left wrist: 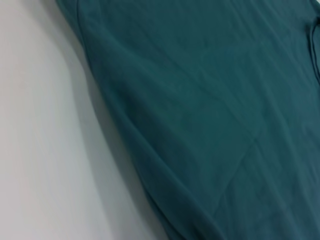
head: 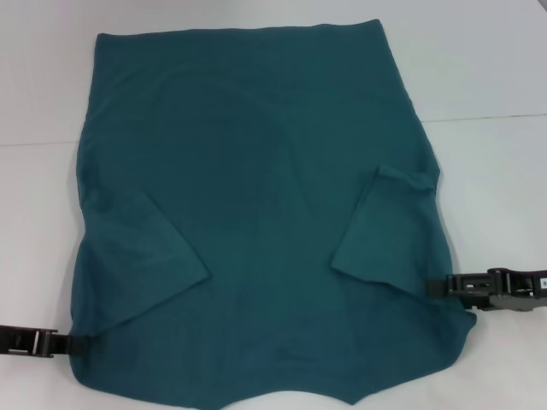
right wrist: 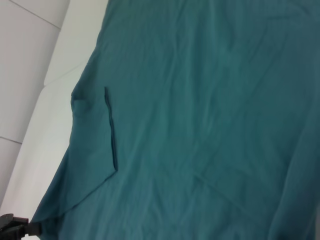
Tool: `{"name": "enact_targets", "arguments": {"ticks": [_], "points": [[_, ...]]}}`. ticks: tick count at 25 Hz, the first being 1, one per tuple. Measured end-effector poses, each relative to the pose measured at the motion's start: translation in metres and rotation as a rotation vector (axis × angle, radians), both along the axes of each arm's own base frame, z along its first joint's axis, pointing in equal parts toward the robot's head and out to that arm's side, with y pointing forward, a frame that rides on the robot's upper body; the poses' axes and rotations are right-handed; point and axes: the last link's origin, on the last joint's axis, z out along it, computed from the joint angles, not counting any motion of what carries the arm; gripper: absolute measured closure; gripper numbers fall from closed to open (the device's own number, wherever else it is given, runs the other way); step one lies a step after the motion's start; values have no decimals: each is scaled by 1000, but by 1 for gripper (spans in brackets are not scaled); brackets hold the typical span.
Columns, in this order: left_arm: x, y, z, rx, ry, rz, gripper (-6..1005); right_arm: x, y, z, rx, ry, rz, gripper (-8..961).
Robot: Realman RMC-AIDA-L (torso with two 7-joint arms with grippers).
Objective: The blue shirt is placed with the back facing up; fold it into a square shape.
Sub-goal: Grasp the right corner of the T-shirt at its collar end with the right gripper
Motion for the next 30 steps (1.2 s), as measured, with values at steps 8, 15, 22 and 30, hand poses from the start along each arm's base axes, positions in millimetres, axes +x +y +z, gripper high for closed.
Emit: {"name": "enact_targets", "arguments": {"ticks": [8,15,22,30], "points": [[1,1,-1,8,-7,-2,974,7,-8,3,-39,-16,-39,74],[1,1,-1,13,-12,-3,974,6,-11,3,-56,-2,-39,79],[2,1,-1,11,-11,-6,973,10,-13,0,-43,1,-54,85],[2,2,-1,11,-11,-8,973,19,-20,2,-10,9,-91,226]]}}
